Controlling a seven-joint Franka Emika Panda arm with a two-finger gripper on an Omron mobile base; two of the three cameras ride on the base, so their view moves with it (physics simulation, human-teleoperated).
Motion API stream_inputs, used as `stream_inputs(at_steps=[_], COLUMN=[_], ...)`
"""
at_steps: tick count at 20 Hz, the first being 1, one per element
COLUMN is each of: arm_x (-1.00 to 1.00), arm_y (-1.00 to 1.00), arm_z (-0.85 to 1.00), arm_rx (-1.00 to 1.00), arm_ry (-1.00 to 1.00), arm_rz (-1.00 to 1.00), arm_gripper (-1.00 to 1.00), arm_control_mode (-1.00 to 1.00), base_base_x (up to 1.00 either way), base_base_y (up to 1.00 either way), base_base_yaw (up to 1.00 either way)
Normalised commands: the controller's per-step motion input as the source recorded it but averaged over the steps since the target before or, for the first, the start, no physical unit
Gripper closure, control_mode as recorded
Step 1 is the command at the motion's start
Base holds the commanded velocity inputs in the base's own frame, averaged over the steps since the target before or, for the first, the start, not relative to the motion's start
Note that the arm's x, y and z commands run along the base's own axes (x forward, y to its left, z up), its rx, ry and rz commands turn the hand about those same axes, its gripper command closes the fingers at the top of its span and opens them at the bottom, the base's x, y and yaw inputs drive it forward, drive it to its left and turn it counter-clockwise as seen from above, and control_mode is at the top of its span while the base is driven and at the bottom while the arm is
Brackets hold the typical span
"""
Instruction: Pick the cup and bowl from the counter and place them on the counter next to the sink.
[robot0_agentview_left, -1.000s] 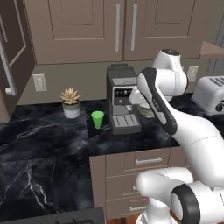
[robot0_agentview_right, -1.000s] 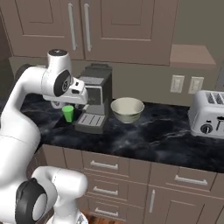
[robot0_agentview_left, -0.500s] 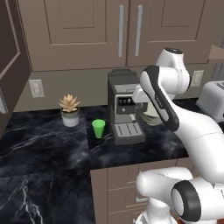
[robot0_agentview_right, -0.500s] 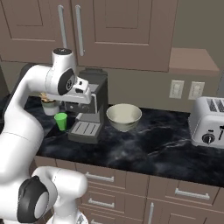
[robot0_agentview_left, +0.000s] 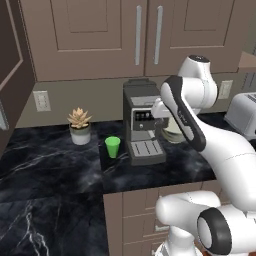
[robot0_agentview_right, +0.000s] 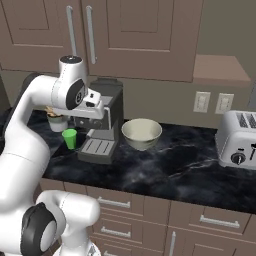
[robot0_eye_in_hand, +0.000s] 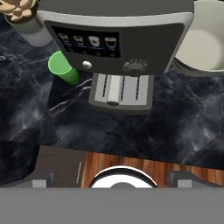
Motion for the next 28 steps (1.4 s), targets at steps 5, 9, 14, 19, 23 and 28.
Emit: stream_inputs(at_steps=[5, 9, 14, 19, 23, 28], arm_x=[0.0, 0.0, -0.19, -0.08, 0.0, 0.11], arm_y=[0.0, 0.0, 0.02, 0.6, 0.71, 0.6], arm_z=[0.0, 0.0, 0.0, 0.0, 0.0, 0.0], arm_rx=[0.0, 0.0, 0.0, 0.0, -0.03, -0.04], arm_ry=[0.0, 0.0, 0.0, -0.04, 0.04, 0.0], arm_rz=[0.0, 0.0, -0.02, 0.01, 0.08, 0.17], arm_gripper=[-1.0, -1.0, -1.0, -1.0, -1.0, -1.0], arm_control_mode=[1.0, -1.0, -1.0, -1.0, -1.0, -1.0], base_base_x=[0.0, 0.0, 0.0, 0.0, 0.0, 0.0], base_base_y=[0.0, 0.0, 0.0, 0.0, 0.0, 0.0], base_base_yaw=[0.0, 0.0, 0.0, 0.0, 0.0, 0.0])
